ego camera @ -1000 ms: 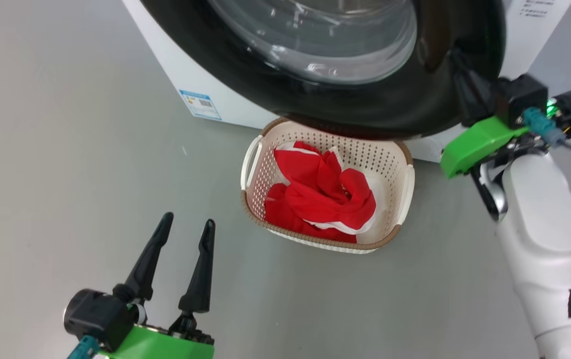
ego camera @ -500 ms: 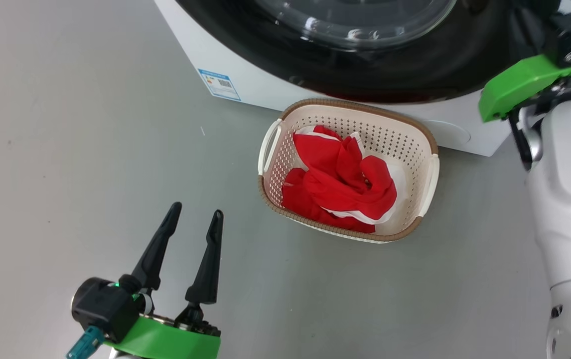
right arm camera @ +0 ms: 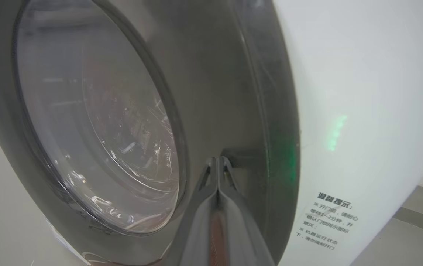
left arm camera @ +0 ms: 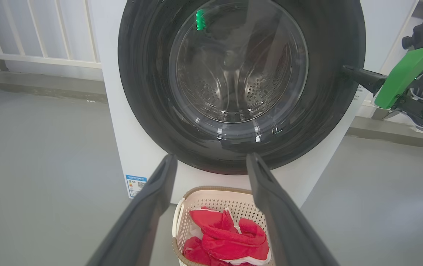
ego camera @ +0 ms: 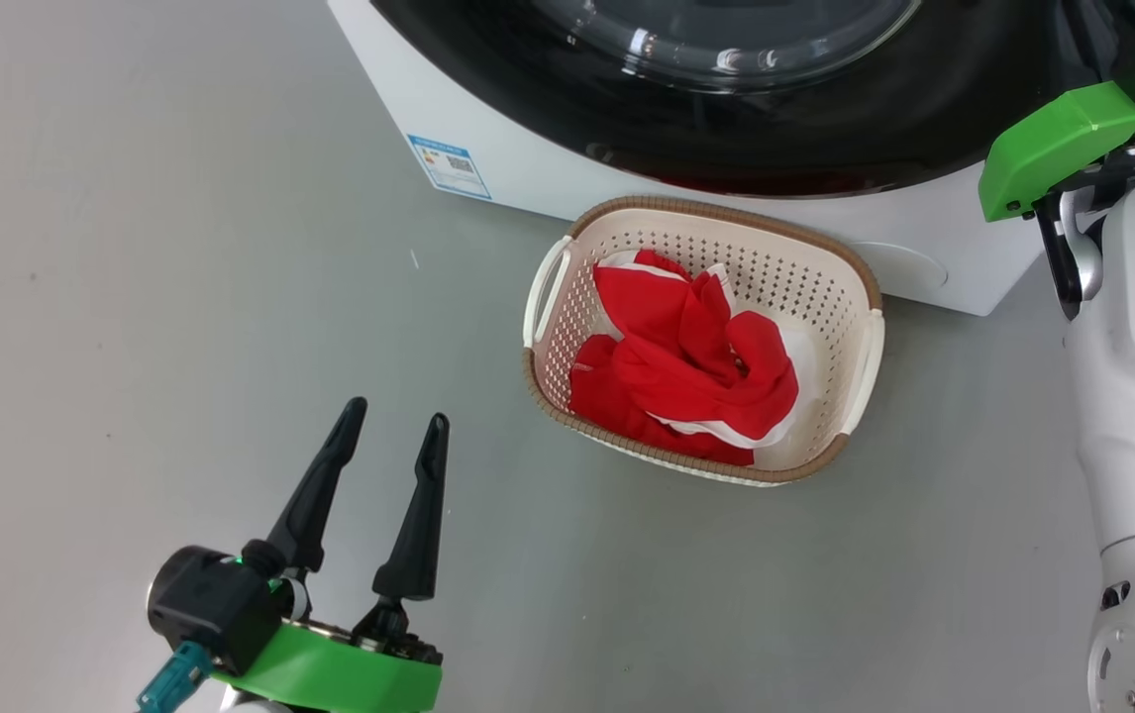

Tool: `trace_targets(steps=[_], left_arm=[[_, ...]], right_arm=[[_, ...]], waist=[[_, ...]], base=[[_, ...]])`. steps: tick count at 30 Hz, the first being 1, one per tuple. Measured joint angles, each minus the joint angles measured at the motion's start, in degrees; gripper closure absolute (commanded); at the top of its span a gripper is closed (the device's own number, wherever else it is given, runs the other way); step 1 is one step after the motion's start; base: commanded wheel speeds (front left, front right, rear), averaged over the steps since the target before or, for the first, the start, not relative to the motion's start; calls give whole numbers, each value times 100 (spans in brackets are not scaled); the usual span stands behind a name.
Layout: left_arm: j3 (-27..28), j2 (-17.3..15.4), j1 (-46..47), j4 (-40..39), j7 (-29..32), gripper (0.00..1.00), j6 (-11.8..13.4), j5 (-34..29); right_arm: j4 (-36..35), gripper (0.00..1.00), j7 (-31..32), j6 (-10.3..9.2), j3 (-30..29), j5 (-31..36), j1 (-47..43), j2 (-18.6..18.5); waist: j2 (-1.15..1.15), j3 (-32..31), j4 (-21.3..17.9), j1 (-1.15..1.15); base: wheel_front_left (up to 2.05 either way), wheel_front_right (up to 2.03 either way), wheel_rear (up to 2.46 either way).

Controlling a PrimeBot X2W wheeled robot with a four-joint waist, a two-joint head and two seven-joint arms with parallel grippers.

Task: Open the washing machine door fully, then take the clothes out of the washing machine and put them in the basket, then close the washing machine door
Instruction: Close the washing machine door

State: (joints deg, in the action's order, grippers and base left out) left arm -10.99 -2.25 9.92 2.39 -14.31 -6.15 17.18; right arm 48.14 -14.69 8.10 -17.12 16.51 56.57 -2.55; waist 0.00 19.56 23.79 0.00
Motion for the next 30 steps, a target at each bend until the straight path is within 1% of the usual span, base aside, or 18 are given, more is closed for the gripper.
trace_targets(steps=[2,5,6,7,10,12,17,24,28,30], left_arm=[[-1,0,0,1,0,0,0,1],[0,0,-2,33,0,0,-1,2],[2,0,-2,40,0,0,-1,2],[3,1,-2,51,0,0,-1,2],[3,1,-3,108,0,0,0,16],[8,0,-4,175,-1,0,3,64],[60,-1,-4,277,-1,0,65,135],[181,-1,-24,287,-1,0,126,194],[269,-2,-48,274,-1,0,175,127],[285,-2,-71,274,-1,0,176,80]], right_arm=[[1,100,0,-7,202,-208,-29,-67],[-42,100,0,-40,641,-688,-168,-151],[-98,63,0,-40,789,-880,-258,-152],[-171,0,0,-40,947,-1058,-369,-149],[-448,0,1,-40,1360,-1507,-748,-142],[-671,0,1,-40,1596,-1678,-995,-137],[-1451,0,1,-40,1962,-2067,-1657,-130],[-2409,0,1,-40,1947,-2296,-2642,-108],[-3034,0,1,-40,1934,-2373,-3141,-99],[-3222,0,1,-40,1937,-2365,-3318,-88]], waist=[[0,-39,-29,0],[0,-97,-101,0],[0,-113,-135,0],[0,-129,-173,0],[0,-180,-301,0],[0,-216,-399,0],[0,-319,-669,0],[0,-493,-1073,0],[0,-639,-1345,0],[0,-706,-1441,0]], base=[[0,0,0],[0,0,0],[0,0,0],[0,0,0],[0,0,0],[0,0,0],[0,0,0],[0,0,0],[0,0,0],[0,0,0]])
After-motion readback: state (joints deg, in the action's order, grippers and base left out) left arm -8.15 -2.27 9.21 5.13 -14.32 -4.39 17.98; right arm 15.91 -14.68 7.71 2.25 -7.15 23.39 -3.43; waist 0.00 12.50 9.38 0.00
